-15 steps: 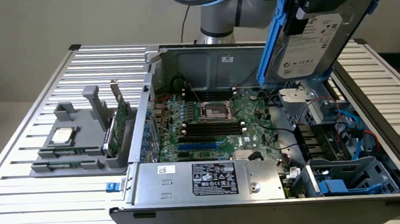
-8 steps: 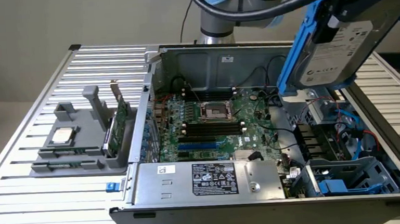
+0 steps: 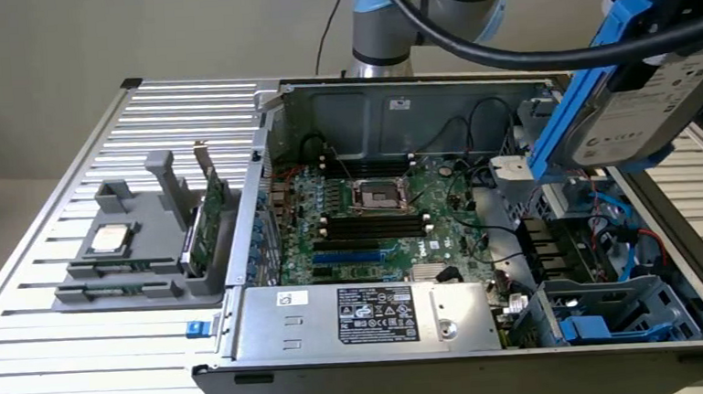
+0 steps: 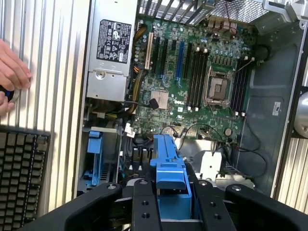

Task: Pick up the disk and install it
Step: 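Pick up the disk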

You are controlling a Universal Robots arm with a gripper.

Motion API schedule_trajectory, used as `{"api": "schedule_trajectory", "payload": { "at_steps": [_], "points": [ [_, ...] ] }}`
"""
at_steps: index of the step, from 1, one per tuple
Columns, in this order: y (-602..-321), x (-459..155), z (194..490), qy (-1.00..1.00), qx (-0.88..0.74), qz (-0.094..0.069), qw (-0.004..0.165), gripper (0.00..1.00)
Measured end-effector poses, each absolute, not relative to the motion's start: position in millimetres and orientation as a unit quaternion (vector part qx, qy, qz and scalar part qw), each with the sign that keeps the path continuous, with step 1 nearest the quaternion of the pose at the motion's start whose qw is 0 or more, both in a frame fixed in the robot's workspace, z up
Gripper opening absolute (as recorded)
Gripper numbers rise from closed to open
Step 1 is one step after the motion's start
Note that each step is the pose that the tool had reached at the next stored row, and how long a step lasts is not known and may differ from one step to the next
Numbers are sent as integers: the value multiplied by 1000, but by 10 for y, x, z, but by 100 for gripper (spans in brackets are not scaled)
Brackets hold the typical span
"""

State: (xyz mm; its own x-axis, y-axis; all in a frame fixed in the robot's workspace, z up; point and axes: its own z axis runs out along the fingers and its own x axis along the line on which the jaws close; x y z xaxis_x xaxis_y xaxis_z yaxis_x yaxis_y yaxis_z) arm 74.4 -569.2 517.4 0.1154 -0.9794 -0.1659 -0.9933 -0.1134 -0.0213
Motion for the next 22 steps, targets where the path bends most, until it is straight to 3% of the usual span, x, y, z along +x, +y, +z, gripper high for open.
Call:
{"api": "schedule_trajectory", "payload": {
  "at_steps": [22],
  "points": [
    [-6017, 799, 5145, 690, -719, 53, 65, 33]
  ]
}}
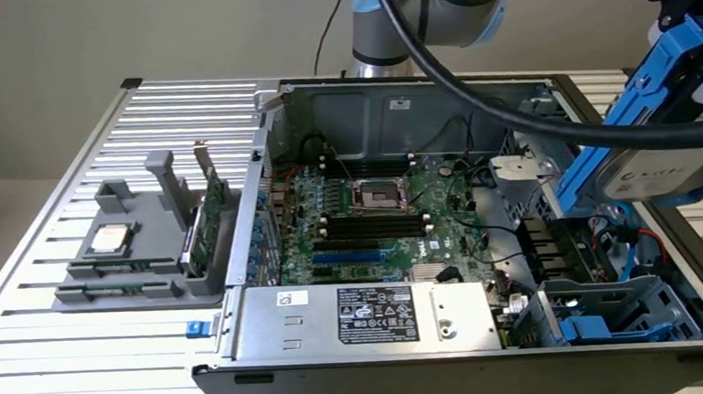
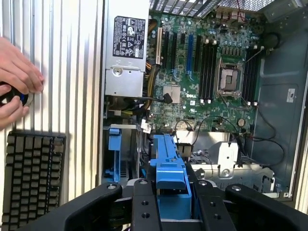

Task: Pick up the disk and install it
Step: 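Pick up the disk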

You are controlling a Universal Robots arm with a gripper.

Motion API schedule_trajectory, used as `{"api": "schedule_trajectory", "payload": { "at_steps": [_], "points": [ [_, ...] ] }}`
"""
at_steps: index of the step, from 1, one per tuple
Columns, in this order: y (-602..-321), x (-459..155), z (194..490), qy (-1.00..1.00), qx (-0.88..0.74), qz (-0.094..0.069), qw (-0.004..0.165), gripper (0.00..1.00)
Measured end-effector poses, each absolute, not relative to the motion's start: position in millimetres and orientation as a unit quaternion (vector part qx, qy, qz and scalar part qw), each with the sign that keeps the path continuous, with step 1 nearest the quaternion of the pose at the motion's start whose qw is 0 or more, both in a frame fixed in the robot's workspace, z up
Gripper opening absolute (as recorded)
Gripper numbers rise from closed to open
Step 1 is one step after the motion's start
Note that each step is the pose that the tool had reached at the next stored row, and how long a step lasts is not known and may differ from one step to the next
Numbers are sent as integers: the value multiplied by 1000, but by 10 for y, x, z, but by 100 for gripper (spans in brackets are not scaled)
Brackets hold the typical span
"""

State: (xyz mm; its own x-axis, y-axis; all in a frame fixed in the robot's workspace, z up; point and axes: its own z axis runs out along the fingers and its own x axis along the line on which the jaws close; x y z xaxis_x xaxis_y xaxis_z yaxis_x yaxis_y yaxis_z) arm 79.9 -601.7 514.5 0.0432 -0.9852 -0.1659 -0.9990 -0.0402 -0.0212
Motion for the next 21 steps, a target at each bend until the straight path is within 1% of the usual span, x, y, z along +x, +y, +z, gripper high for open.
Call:
{"api": "schedule_trajectory", "payload": {
  "at_steps": [15, 19, 21],
  "points": [
    [-6296, 820, 5049, 696, -713, 52, 66, 33],
    [-6338, 856, 5022, 697, -713, 52, 65, 33],
    [-6340, 882, 5015, 697, -713, 49, 62, 33]
  ]
}}
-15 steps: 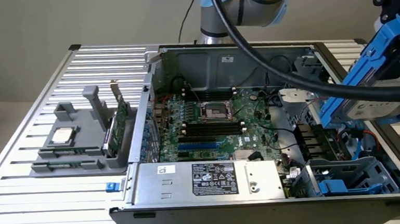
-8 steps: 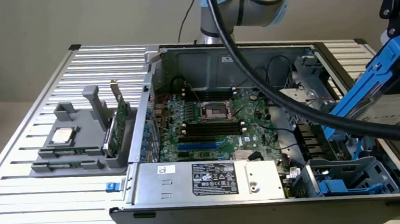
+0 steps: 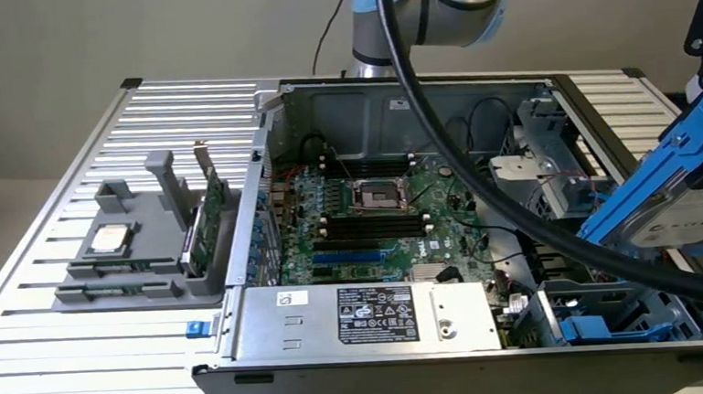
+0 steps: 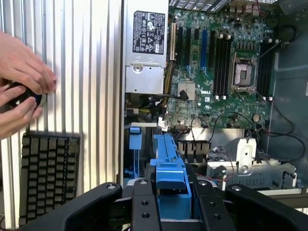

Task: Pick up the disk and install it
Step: 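Pick up the disk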

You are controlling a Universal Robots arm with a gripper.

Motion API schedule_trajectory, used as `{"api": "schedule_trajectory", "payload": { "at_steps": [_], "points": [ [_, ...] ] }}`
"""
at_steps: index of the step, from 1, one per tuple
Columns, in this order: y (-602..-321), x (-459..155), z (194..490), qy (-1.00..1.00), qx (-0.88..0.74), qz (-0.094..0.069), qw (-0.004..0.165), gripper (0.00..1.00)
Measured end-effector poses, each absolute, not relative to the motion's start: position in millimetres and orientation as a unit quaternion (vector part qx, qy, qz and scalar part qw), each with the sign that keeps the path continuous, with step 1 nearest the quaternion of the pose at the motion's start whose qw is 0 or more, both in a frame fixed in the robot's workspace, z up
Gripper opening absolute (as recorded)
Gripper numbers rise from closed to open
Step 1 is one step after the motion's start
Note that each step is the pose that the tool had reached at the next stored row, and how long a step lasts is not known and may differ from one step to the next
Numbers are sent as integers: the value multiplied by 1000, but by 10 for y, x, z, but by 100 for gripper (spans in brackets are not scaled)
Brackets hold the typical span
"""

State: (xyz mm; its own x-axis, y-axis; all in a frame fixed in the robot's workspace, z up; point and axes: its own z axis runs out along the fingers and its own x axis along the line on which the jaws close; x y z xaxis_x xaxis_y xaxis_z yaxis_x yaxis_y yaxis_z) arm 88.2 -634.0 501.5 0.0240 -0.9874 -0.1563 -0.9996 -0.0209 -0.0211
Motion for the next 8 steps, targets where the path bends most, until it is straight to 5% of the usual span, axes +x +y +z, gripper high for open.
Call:
{"api": "schedule_trajectory", "payload": {
  "at_steps": [8],
  "points": [
    [-6341, 920, 4986, 699, -713, 29, 41, 33]
  ]
}}
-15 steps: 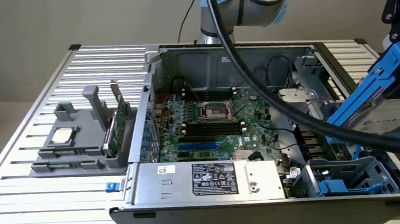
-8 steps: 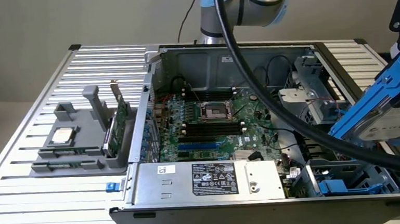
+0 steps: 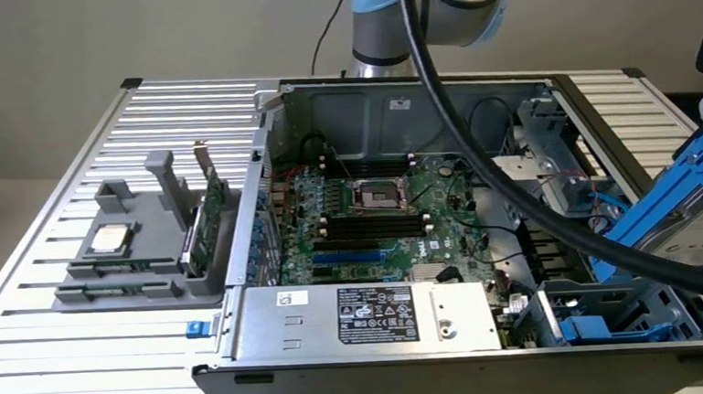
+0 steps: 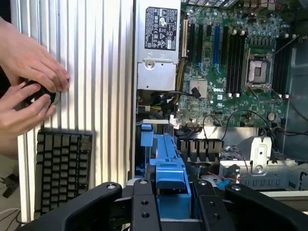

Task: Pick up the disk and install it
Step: 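Pick up the disk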

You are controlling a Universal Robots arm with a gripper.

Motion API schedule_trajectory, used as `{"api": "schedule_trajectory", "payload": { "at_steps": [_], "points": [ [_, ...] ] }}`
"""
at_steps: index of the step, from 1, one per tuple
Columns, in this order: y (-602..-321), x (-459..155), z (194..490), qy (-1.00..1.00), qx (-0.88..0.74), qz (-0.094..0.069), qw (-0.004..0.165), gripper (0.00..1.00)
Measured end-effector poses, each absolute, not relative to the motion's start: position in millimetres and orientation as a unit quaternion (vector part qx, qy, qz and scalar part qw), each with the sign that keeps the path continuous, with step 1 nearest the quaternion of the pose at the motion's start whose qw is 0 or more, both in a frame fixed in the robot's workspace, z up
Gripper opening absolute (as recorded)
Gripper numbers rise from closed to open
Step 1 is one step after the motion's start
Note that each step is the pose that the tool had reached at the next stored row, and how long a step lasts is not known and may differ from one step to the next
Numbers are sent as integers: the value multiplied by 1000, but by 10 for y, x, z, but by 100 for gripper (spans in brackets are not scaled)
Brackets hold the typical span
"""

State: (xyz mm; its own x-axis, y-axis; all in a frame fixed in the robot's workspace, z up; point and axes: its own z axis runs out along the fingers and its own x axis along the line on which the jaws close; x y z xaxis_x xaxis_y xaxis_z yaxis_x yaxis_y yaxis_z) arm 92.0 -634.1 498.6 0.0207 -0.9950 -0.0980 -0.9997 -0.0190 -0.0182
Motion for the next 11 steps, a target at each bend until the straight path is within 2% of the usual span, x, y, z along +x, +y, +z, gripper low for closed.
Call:
{"api": "schedule_trajectory", "payload": {
  "at_steps": [11],
  "points": [
    [-6276, 935, 4886, 700, -713, 20, 27, 33]
  ]
}}
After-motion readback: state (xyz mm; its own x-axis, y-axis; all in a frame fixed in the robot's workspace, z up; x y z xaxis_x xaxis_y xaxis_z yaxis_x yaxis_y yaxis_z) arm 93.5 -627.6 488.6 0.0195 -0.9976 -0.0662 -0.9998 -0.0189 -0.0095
